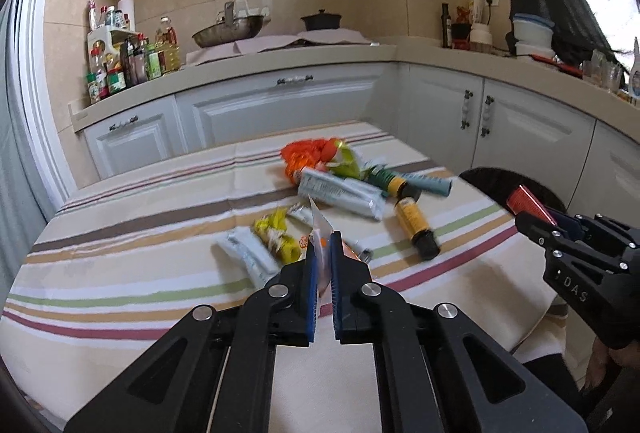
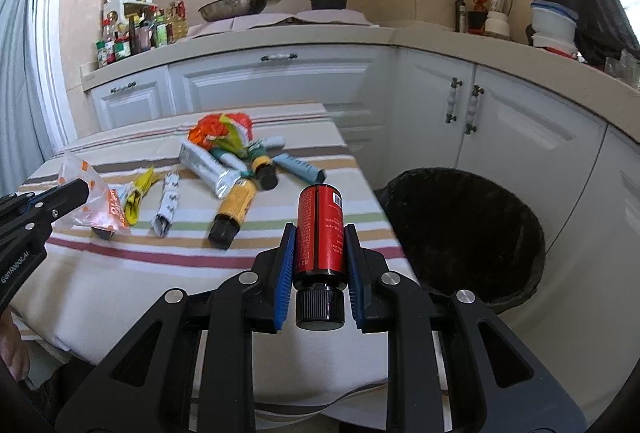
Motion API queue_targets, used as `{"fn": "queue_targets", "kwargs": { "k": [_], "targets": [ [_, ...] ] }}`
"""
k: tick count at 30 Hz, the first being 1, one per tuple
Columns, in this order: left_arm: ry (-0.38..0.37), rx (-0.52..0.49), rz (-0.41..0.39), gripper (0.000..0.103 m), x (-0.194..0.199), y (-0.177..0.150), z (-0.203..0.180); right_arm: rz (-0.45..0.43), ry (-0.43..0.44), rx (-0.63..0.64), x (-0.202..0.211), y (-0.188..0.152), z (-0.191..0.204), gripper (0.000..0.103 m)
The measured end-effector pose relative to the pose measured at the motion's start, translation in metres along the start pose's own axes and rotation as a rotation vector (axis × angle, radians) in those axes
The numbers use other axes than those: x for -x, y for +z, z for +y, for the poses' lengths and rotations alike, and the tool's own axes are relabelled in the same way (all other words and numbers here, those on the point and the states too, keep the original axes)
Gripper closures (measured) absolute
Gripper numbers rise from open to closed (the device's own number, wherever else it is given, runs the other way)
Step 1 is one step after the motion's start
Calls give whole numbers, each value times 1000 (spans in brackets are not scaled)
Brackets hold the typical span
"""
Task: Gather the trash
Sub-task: 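Carry both items over the black bin and open both grippers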
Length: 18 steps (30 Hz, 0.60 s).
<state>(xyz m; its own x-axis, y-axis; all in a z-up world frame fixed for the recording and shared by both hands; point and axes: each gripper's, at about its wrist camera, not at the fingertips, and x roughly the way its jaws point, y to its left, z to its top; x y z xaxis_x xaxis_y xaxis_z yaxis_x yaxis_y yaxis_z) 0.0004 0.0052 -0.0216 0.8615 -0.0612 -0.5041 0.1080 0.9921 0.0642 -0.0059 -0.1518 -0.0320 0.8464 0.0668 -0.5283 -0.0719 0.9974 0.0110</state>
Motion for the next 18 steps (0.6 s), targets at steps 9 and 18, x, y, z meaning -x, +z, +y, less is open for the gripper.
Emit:
{"fn": "queue_targets", "kwargs": {
  "k": [9, 18],
  "targets": [
    [-114, -18, -72, 97, -14, 38, -41, -58, -106, -43, 7, 22, -45, 80],
    [-250, -47, -62, 97, -55, 74, -102, -70, -207, -127, -9, 39, -111, 80]
  ]
}}
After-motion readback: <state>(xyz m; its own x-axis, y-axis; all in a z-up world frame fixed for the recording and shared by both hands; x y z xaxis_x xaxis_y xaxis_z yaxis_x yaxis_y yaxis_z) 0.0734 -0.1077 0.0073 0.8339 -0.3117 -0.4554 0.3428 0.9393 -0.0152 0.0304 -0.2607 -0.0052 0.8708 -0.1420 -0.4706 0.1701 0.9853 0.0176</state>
